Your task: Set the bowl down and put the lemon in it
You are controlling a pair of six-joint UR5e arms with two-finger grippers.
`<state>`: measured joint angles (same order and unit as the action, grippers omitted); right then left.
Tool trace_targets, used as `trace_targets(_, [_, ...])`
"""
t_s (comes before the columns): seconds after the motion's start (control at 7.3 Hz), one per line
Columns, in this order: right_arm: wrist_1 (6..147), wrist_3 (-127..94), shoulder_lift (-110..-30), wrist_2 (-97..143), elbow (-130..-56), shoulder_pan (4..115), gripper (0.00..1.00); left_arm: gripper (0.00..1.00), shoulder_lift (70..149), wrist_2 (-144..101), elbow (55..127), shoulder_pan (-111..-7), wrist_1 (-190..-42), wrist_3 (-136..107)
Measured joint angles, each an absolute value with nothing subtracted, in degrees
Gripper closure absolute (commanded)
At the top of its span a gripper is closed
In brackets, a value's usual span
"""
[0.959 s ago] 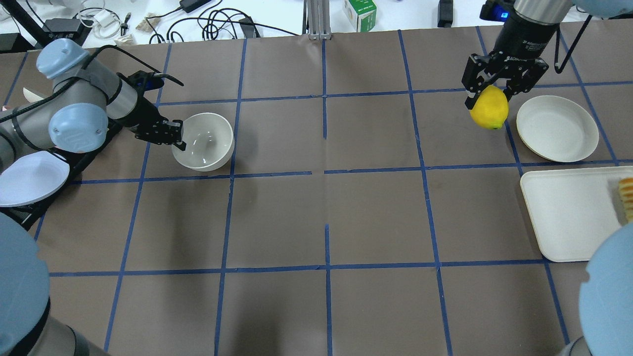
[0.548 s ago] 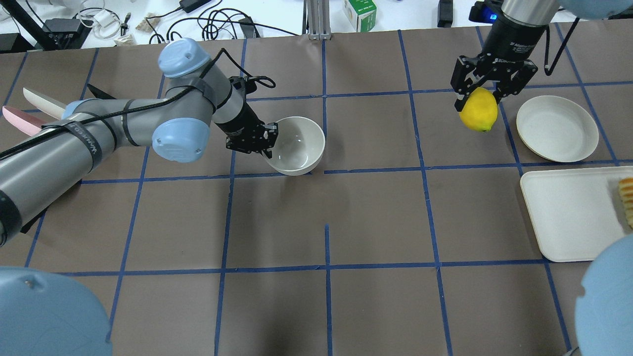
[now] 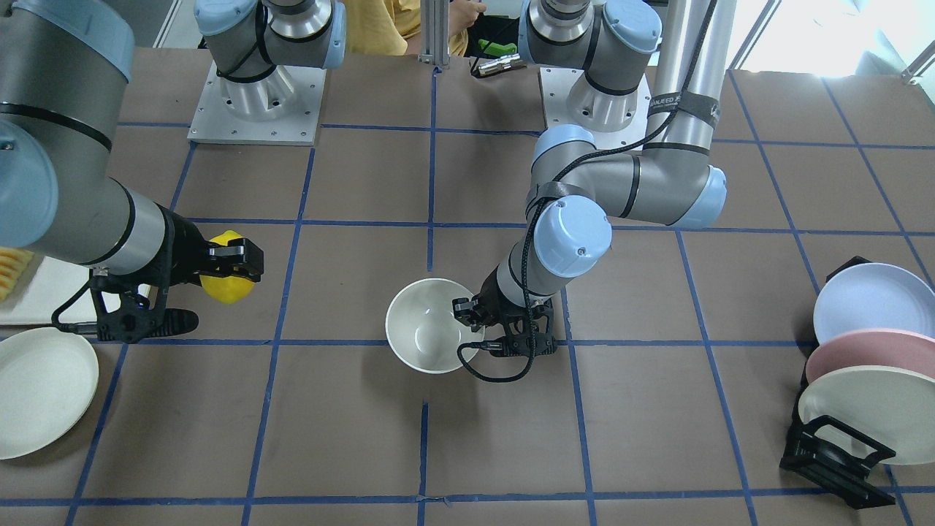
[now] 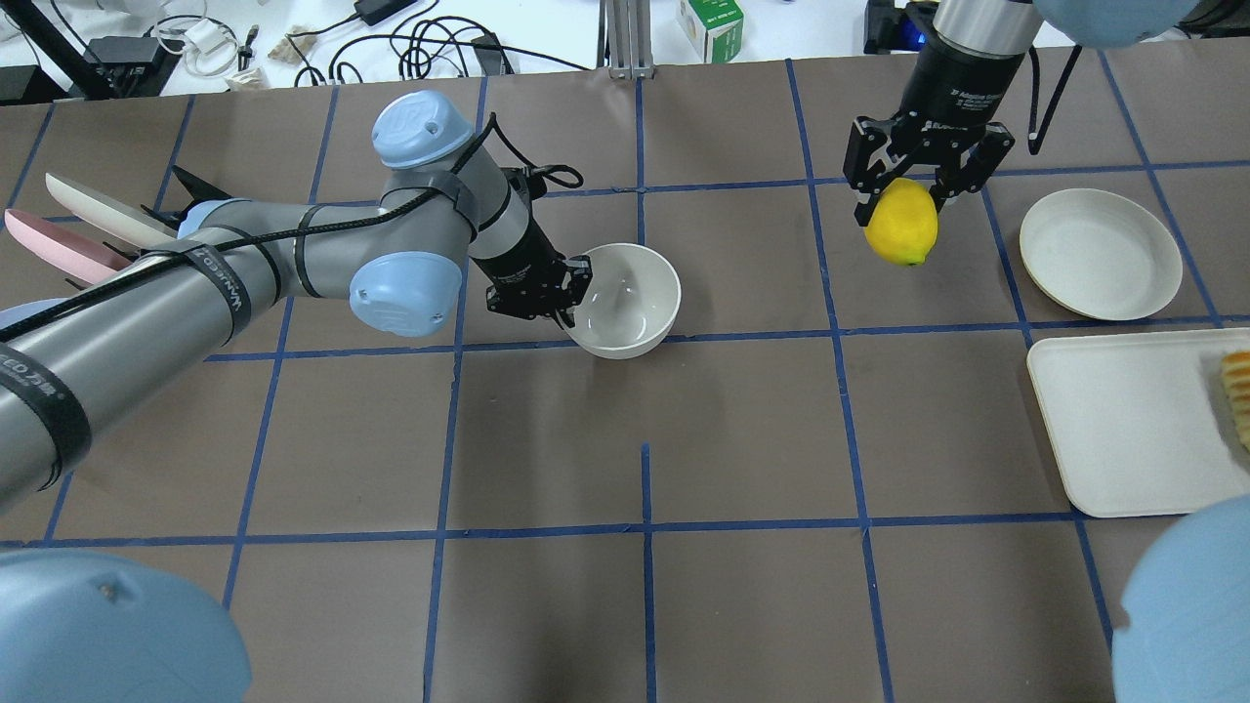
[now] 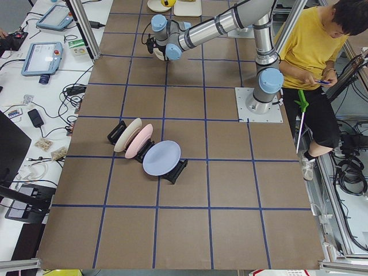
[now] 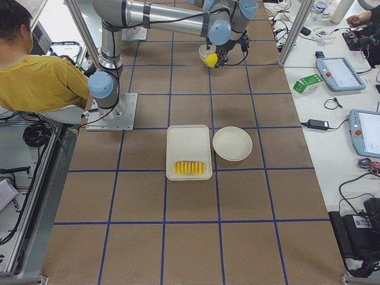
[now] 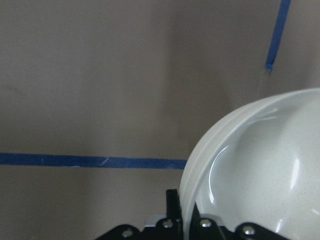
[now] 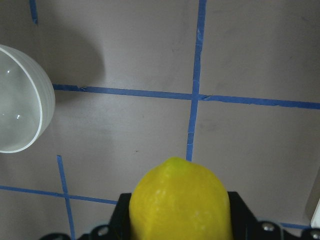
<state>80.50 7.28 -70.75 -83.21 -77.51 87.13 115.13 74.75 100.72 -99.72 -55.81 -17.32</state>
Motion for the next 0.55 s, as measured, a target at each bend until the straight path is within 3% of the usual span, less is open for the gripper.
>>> trace_targets(0.55, [82.4,-0.5,-70.4,-83.1,-77.5,92.0,1.00,0.04,114.8,78.3,99.8,-99.4,-55.5,-17.1])
